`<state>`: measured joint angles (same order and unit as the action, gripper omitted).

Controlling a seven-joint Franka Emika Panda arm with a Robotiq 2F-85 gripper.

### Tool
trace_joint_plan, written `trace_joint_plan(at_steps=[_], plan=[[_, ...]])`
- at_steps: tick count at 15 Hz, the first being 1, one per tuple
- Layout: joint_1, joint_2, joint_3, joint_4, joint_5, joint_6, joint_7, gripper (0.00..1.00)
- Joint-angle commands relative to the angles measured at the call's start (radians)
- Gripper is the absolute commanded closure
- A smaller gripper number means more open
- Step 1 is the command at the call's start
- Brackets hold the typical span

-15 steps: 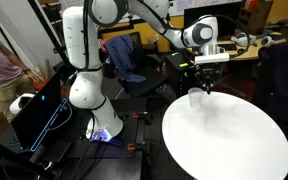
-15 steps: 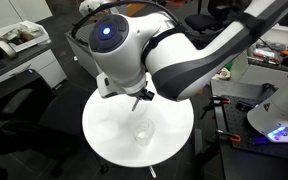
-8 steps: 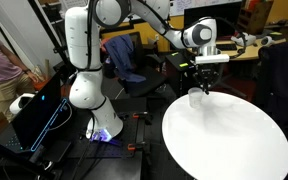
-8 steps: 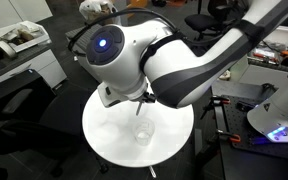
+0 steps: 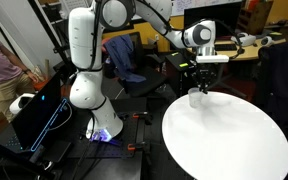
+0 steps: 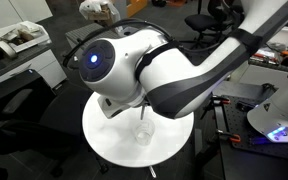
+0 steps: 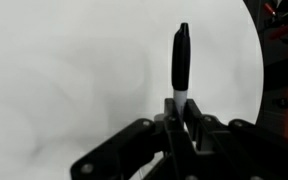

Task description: Place the marker in the cup

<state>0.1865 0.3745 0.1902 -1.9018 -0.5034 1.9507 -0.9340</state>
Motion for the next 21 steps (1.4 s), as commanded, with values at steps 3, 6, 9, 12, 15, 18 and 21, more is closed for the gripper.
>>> trace_joint_plan(at_steps=[3, 6, 9, 12, 15, 18, 21], plan=[[0.026, 0.068, 0.016, 0.094, 0.008, -0.109, -0.074, 0.97], [0.043, 0.1, 0.021, 0.124, 0.006, -0.135, -0.099, 0.97], [0.063, 0.132, 0.021, 0.151, 0.0, -0.158, -0.086, 0.97], [0.087, 0.152, 0.01, 0.168, -0.022, -0.182, -0.035, 0.97], [0.1, 0.165, 0.01, 0.18, -0.02, -0.219, -0.016, 0.97], [0.125, 0.188, 0.003, 0.205, -0.04, -0.291, 0.042, 0.97], [0.147, 0.218, 0.006, 0.24, -0.067, -0.376, 0.095, 0.97]])
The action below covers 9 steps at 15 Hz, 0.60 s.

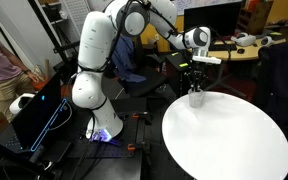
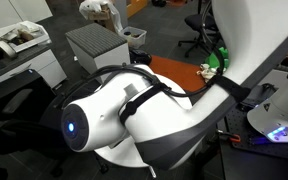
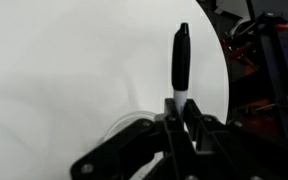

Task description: Place the marker in the cup

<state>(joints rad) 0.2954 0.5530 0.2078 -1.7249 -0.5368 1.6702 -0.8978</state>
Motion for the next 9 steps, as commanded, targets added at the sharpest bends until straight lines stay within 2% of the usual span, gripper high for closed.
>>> trace_joint_plan(at_steps=[1, 5, 9], plan=[[0.045, 0.052, -0.01, 0.079, -0.044, -0.123, 0.069, 0.97], [0.061, 0.105, -0.009, 0.148, -0.102, -0.205, 0.091, 0.97], [0.063, 0.154, -0.006, 0.211, -0.154, -0.241, 0.083, 0.97]])
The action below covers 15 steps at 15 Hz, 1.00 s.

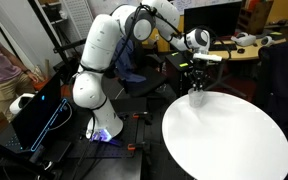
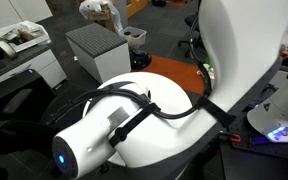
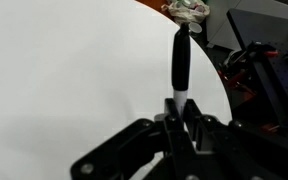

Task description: Place the marker in the cup

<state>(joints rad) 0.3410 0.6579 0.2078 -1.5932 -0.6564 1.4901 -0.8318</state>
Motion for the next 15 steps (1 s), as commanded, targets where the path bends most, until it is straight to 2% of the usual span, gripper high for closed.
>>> trace_joint_plan(at_steps=[1, 15], plan=[[0.017, 0.058, -0.006, 0.088, -0.044, -0.062, 0.018, 0.97], [0.05, 0.164, -0.006, 0.219, -0.071, -0.078, 0.005, 0.97]])
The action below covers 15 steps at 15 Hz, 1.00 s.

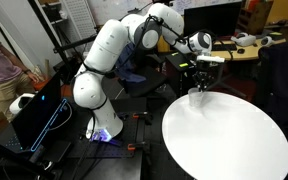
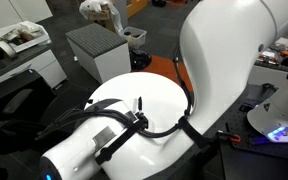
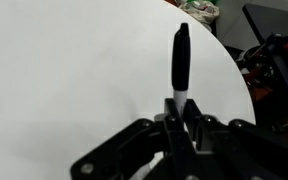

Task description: Place the marker in the cup

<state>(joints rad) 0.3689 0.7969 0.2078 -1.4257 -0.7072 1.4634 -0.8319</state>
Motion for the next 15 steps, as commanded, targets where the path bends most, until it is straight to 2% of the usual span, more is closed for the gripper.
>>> trace_joint_plan(at_steps=[1, 2, 4, 10, 15], plan=[[0.024, 0.028, -0.005, 0.056, -0.018, -0.056, 0.008, 0.61], [0.026, 0.029, -0.005, 0.058, -0.018, -0.057, 0.008, 0.6], [0.027, 0.031, -0.005, 0.065, -0.016, -0.061, 0.005, 0.47], [0.027, 0.022, -0.007, 0.073, -0.018, -0.071, 0.016, 0.02], [-0.001, -0.021, -0.01, 0.052, 0.004, -0.033, 0.075, 0.0]])
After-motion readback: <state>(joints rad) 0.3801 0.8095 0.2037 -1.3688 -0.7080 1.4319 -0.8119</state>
